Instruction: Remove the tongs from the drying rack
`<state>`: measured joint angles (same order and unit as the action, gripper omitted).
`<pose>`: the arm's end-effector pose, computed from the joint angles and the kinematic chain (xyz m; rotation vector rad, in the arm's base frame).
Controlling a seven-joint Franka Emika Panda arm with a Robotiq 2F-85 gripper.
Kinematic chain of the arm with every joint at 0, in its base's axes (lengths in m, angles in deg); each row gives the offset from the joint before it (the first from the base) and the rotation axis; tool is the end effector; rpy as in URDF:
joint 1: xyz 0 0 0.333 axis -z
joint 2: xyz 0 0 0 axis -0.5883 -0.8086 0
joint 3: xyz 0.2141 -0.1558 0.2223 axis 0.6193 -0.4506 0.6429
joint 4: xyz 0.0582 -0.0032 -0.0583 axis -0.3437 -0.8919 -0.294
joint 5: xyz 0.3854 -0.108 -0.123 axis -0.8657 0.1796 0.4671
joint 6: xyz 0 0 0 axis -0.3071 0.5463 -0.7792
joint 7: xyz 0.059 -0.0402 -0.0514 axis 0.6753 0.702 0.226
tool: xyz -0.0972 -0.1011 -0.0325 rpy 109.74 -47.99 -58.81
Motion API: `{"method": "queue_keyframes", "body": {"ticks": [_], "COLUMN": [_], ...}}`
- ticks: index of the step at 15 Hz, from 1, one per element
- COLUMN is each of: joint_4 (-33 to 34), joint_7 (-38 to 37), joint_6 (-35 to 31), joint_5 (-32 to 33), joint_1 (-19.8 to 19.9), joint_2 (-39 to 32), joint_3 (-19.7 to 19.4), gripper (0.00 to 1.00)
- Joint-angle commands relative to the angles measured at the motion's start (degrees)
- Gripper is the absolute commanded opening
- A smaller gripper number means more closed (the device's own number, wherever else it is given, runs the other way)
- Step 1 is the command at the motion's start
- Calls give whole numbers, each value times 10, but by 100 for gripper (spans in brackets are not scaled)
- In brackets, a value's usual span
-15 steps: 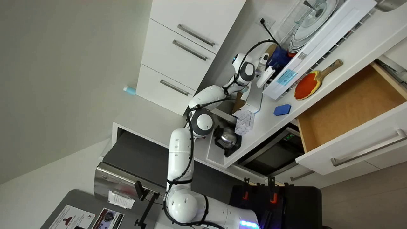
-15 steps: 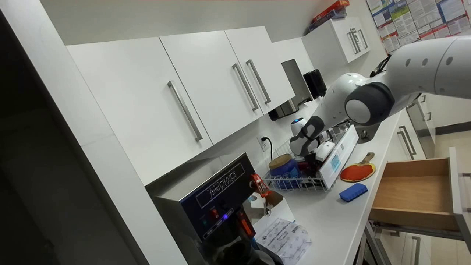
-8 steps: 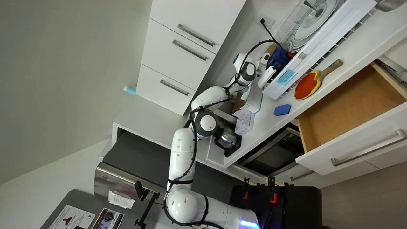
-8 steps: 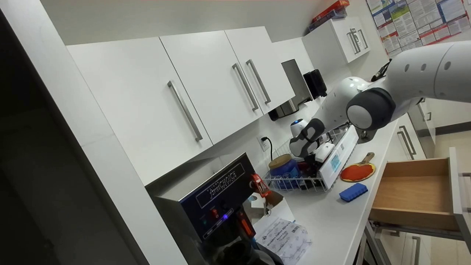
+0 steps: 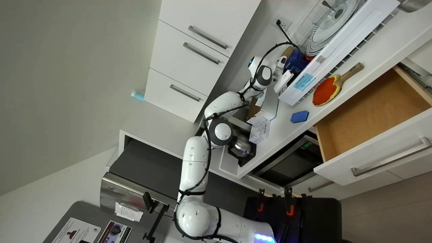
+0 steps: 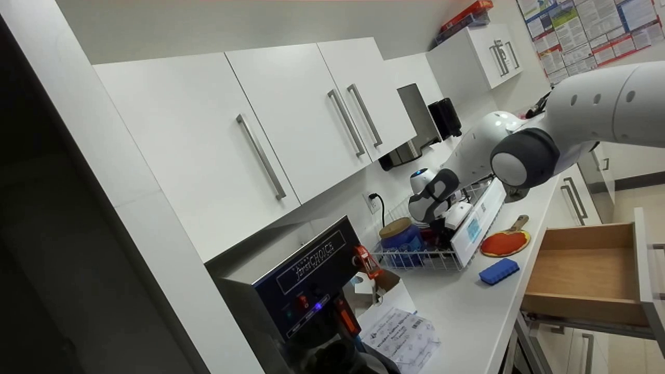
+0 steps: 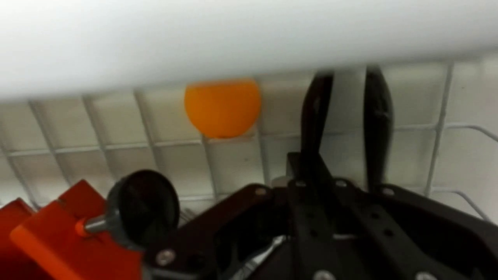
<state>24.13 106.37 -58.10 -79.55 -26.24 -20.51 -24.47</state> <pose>0.8497 -0.1649 0.1245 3.0240 0.2755 0.2222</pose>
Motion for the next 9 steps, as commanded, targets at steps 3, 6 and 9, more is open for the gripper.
{"method": "queue_keyframes", "body": {"ticks": [3,6,9], "joint_4": [-9,-24,-44], "joint_7": [-20,-21,-16], "joint_6": [31,43,55], "joint_5": [2,5,8], "joint_1": [-5,-8,-10], "joint_2": [44,81,122], "joint_3": [-9,-14,-19], "gripper": [1,1,1]}}
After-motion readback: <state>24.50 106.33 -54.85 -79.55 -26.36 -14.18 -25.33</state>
